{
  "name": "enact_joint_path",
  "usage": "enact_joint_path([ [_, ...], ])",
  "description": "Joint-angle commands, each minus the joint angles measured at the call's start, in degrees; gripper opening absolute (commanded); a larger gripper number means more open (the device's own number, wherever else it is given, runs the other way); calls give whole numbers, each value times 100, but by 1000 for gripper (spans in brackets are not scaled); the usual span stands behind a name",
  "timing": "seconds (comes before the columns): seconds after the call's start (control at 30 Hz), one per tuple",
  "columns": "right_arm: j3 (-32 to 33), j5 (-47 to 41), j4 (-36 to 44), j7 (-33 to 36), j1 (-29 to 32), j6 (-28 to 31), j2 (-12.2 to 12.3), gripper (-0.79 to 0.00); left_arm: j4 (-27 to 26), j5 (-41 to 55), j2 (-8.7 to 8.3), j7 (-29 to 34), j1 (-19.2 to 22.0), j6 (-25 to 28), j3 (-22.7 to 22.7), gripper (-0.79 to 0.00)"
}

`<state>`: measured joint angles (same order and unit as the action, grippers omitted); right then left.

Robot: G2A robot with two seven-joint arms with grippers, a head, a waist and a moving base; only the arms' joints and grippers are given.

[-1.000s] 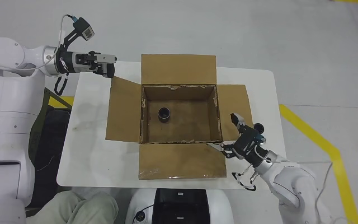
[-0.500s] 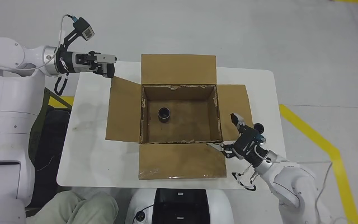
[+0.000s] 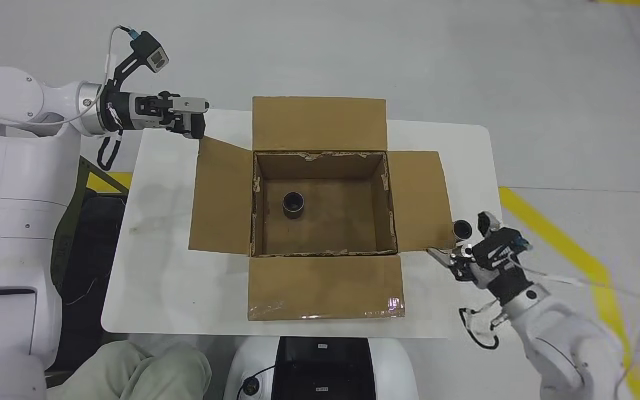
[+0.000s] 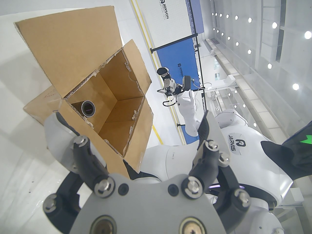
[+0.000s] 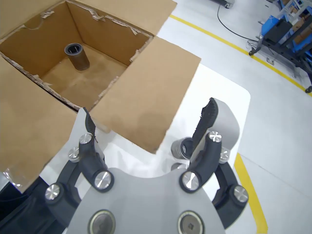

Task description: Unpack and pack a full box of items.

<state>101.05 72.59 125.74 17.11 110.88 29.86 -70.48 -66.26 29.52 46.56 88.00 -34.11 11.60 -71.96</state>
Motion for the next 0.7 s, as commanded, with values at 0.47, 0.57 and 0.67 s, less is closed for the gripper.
enact_joint_path([
  [0.47,293,44,-774,572,343,-297,50,0,0,0,0,0,0,0,0,0],
  [0.57,161,152,-1057,684,166,-471,52,0,0,0,0,0,0,0,0,0],
  [0.67,85,164,-1305,697,25,-572,55,0,0,0,0,0,0,0,0,0],
])
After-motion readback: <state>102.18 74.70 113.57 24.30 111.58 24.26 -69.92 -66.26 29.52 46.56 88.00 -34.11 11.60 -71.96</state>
